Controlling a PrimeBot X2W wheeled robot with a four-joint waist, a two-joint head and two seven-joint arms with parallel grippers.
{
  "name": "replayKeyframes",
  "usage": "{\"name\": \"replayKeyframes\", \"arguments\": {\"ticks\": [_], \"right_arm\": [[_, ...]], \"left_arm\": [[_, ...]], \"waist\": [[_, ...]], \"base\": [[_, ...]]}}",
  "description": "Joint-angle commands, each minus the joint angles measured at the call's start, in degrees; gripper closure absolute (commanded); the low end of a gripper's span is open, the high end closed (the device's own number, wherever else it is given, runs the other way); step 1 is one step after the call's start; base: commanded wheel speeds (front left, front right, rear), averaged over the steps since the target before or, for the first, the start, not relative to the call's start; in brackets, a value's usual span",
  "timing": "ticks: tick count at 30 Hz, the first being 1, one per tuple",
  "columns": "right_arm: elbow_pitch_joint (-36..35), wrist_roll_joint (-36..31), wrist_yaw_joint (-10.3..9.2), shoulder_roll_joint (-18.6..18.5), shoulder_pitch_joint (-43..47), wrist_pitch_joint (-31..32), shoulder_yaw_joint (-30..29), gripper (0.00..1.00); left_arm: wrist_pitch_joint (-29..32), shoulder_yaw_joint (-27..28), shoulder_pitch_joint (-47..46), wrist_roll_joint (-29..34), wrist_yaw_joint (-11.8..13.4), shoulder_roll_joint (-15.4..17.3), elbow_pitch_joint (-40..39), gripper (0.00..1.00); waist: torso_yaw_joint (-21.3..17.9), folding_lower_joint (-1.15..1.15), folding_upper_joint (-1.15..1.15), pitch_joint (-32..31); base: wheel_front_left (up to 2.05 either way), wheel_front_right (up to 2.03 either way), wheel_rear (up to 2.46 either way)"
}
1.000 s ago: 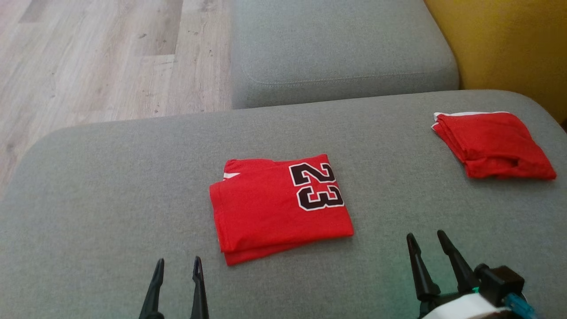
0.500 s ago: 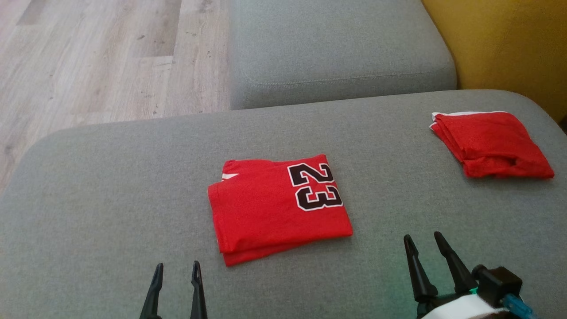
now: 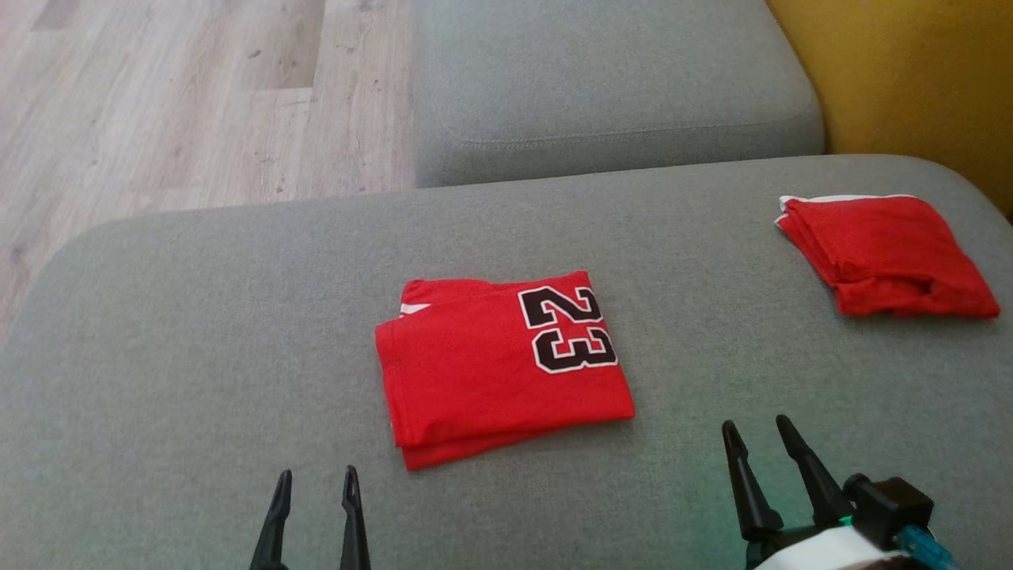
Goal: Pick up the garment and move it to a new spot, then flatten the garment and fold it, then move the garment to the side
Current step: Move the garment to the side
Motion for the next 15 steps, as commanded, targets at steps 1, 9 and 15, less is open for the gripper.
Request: {"name": "replayKeyframes", "arguments": {"ticks": [1,9,15], "right_arm": [[-1.51,0.14,-0.05,-0.91,-1.83,-0.62,1.19,0.0],[2.26,2.75,-0.05,-2.18,-4.95,-0.62,3.09,0.0],[7.21,10.8,-0.05,-3.86,-11.87,4.74,6.62,0.0]], "left_arm": [[-0.55,2.28,-2.49,0.1,-0.1,-0.38,-1.61,0.0],[-0.55,1.64,-3.05,-0.09,0.07,-0.38,-1.75,0.0],[-0.55,-0.01,-4.99,-0.48,0.47,-0.38,-2.16,0.0]], "waist": [[0.34,0.0,0.0,0.35],[2.22,0.0,0.0,3.52],[3.37,0.0,0.0,8.51]], "base": [[0.0,0.0,0.0],[0.0,0.0,0.0],[0.0,0.0,0.0]]}}
